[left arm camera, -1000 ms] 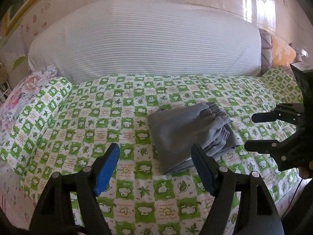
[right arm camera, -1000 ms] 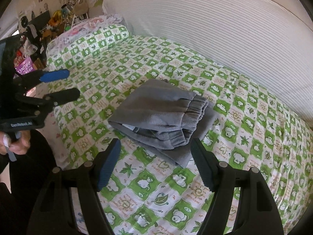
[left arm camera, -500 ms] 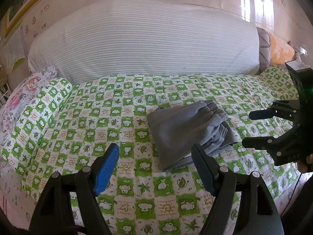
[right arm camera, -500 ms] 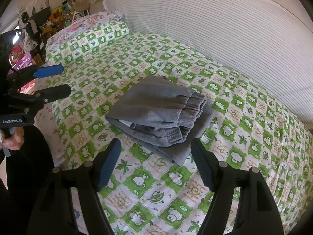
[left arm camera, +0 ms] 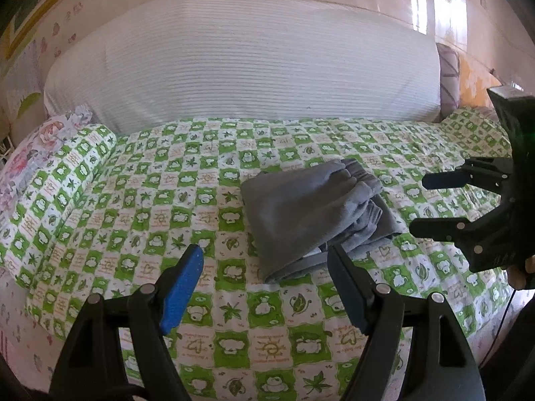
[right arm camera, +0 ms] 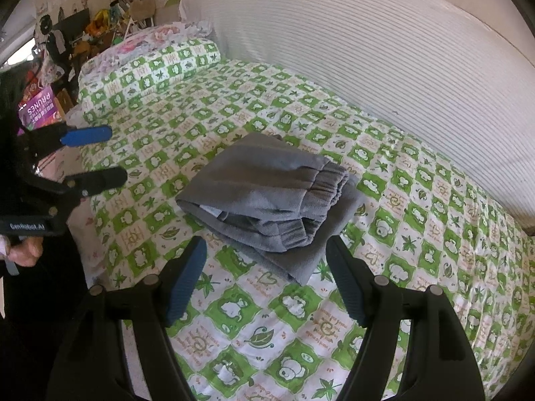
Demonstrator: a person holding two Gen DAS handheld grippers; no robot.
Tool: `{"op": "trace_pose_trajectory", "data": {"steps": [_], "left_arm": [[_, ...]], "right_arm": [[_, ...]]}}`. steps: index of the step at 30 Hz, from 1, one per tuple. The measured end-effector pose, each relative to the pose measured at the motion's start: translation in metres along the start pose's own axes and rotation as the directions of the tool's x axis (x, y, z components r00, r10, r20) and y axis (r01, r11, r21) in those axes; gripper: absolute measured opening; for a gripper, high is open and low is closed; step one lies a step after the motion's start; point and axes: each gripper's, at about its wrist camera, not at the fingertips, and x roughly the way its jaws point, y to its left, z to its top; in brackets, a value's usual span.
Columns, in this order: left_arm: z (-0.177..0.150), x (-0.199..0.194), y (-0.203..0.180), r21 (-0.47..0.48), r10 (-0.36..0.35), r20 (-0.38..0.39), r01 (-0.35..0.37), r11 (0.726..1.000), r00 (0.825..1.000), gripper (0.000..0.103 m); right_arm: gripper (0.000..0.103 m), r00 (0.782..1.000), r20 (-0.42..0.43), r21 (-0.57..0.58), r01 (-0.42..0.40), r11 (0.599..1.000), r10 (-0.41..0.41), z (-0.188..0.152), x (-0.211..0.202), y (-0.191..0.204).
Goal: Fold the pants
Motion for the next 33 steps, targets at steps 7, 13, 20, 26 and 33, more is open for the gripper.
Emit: {"op": "trace_pose_trajectory", "data": {"steps": [7, 13, 20, 26, 33], "left_arm": [[-0.007, 0.01, -0.009, 0.013, -0.002, -0.021, 0.002, 1.0, 1.0, 0.077], [-0.008, 0.014, -0.009, 0.005, 0.003, -0.028, -0.002, 1.0, 1.0, 0.077], [-0.008, 0.019, -0.007, -0.005, -0.001, -0.052, 0.0, 1.0, 0.999, 0.077], [-0.008, 0.019, -0.006, -0.009, 0.004, -0.052, -0.004, 1.0, 0.999, 0.077], [-0.007, 0.017, -0.006, -0.012, 0.003, -0.043, -0.003, 1.0, 0.999, 0.077]], "right_arm": [[0.074, 1.0, -0.014, 0.005, -0.001, 1.0, 0.001, -0.004, 0.006, -0.001], [0.074, 1.0, -0.016, 0.019, -0.003, 1.0, 0.003, -0.007, 0.009, -0.005], [0.074, 1.0, -0.015, 0.018, -0.005, 1.0, 0.005, -0.007, 0.009, -0.006], [0.074, 1.0, -0.016, 0.021, -0.004, 1.0, 0.004, -0.007, 0.01, -0.006], [0.074, 1.0, -0.007, 0.018, -0.005, 1.0, 0.005, -0.006, 0.012, -0.006]]}}
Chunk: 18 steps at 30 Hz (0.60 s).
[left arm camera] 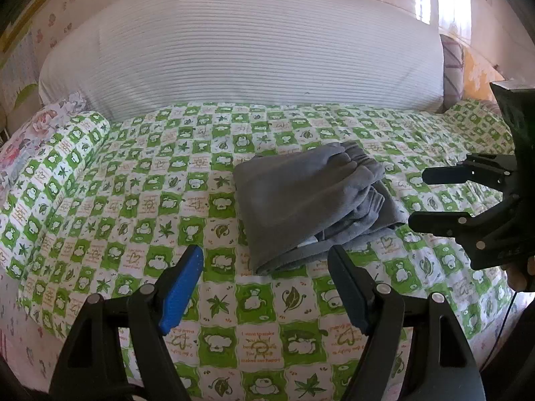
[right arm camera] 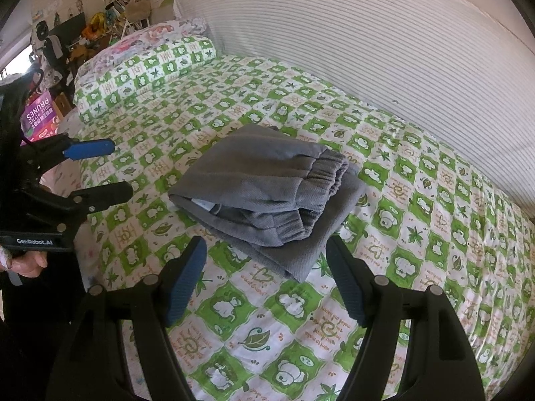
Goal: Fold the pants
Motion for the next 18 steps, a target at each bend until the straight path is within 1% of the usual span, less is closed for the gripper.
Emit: {"op": "trace_pose_trajectory", "data": {"steps": [18], "left_arm": [[0.0007, -0.0014, 0.0053, -0.004, 0.026, 0.014, -0.026, 1.0, 1.0, 0.077]], "right_arm": [[0.074, 1.0, 0.004, -0.004, 0.003, 1.0, -0.003, 0.001, 0.0003, 0.0021]]}}
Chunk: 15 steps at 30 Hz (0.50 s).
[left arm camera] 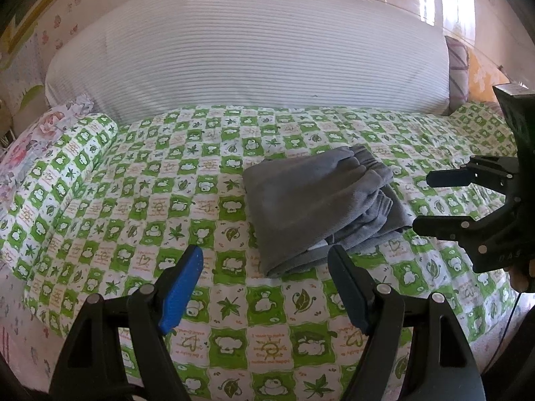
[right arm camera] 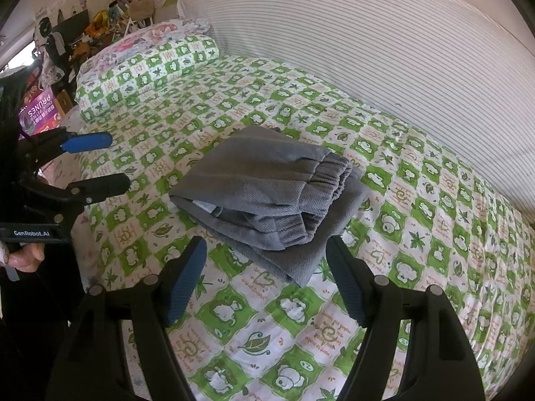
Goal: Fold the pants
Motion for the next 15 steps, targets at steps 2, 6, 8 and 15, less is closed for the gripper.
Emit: {"op": "trace_pose_trajectory", "data": {"steps": [2, 6, 8, 15], "left_arm": [[0.0005, -0.0003, 0.0005, -0.002, 0.0, 0.004, 0.0, 1.0, 1.0, 0.077], [0.0015, -0.0019, 0.0008, -0.004, 0.014, 0.016, -0.014, 1.0, 1.0, 0.077], [0.002, -0.0023, 0.0014, -0.007, 0.016, 0.019, -0.016, 1.0, 1.0, 0.077], [0.0045, -0.0044, 0.0079, -0.033, 0.042, 0.031, -0.041, 0.999, 0.999, 0.077]], "right_arm": [[0.074, 1.0, -0.001, -0.005, -0.001, 1.0, 0.001, 0.0004, 0.0007, 0.0015], [0.074, 1.0, -0.002, -0.015, -0.005, 1.0, 0.005, 0.0013, 0.0029, 0.0019], [0.074, 1.0, -0.002, -0.014, -0.005, 1.0, 0.005, 0.0015, 0.003, 0.0024], [0.074, 1.0, -0.002, -0.023, -0.012, 1.0, 0.012, 0.0033, 0.0039, 0.0025]]}}
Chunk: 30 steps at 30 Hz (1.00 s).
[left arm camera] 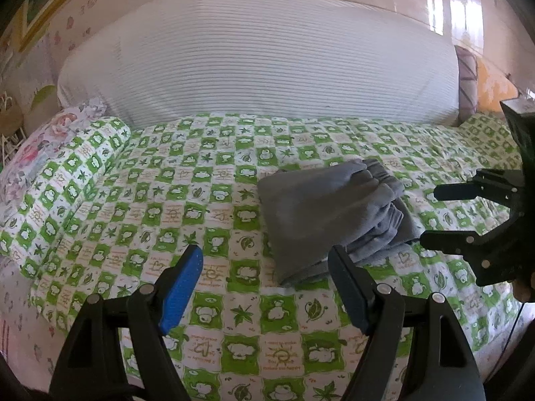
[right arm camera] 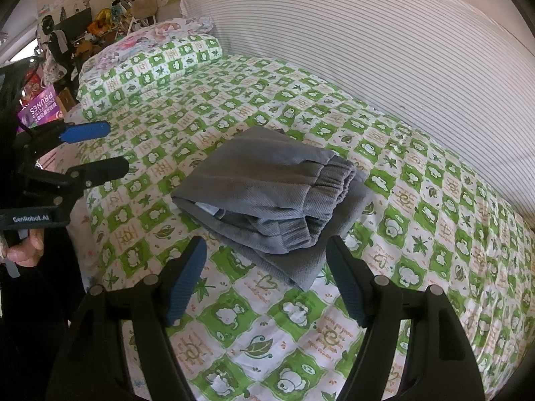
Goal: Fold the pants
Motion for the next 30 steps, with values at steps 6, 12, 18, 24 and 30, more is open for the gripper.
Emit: {"op": "trace_pose_trajectory", "data": {"steps": [6, 12, 18, 24, 30], "left_arm": [[0.0008, -0.0009, 0.0014, 0.01, 0.008, 0.006, -0.008, 1.0, 1.0, 0.078], [0.0007, -0.0001, 0.0005, 0.01, 0.006, 0.005, -0.006, 1.0, 1.0, 0.078], [0.0007, 0.0007, 0.0003, 0.013, 0.012, 0.003, -0.012, 1.0, 1.0, 0.079], [0.0006, 0.001, 0.0013, 0.011, 0.013, 0.008, -0.013, 1.0, 1.0, 0.079], [0.0007, 0.0011, 0.0013, 0.016, 0.017, 0.008, -0.017, 1.0, 1.0, 0.079]], "right_arm": [[0.074, 1.0, -0.002, -0.004, -0.006, 1.0, 0.005, 0.0005, 0.0019, 0.0015], [0.074, 1.0, -0.002, -0.003, -0.004, 1.0, 0.004, 0.001, 0.0023, 0.0018], [0.074, 1.0, -0.001, -0.001, -0.005, 1.0, 0.005, 0.0015, 0.0029, 0.002], [0.074, 1.0, 0.0, -0.001, -0.008, 1.0, 0.008, 0.002, 0.0037, 0.0006], [0.074, 1.0, -0.001, 0.0, -0.008, 1.0, 0.008, 0.0021, 0.0045, 0.0005]]}}
